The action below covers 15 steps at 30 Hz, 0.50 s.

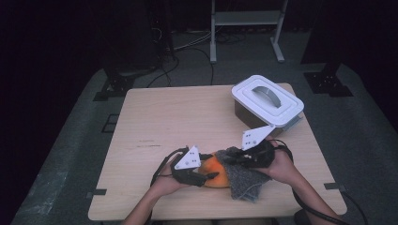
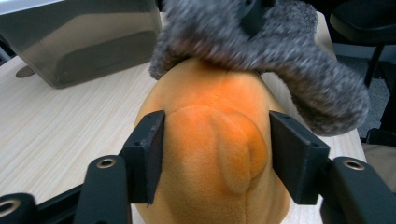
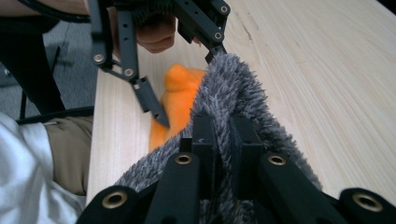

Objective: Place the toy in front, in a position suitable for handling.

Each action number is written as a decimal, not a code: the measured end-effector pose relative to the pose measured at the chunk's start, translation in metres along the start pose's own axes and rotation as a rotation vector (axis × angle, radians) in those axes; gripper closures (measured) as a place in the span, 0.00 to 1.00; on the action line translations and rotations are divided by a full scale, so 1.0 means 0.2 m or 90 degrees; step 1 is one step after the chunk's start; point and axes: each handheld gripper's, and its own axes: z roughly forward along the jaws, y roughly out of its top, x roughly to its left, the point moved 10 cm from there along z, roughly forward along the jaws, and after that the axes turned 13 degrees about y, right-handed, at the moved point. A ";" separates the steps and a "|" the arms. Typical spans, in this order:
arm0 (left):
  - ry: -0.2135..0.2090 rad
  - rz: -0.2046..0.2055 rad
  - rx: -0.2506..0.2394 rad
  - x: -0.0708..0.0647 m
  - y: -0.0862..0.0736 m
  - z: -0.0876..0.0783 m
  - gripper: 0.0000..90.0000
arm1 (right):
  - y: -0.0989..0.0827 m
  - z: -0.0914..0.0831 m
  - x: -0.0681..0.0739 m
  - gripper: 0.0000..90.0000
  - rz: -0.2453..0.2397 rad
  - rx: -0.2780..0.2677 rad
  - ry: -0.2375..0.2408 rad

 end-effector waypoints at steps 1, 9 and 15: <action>-0.002 -0.007 0.003 0.01 -0.01 0.00 0.38 | -0.01 0.02 -0.01 0.91 0.003 0.007 0.004; -0.027 -0.049 0.031 0.03 -0.07 -0.01 0.32 | -0.06 0.02 -0.03 0.91 0.025 0.006 0.009; -0.002 -0.012 0.019 0.03 -0.03 0.00 0.49 | 0.00 -0.01 0.00 0.91 -0.008 0.042 -0.010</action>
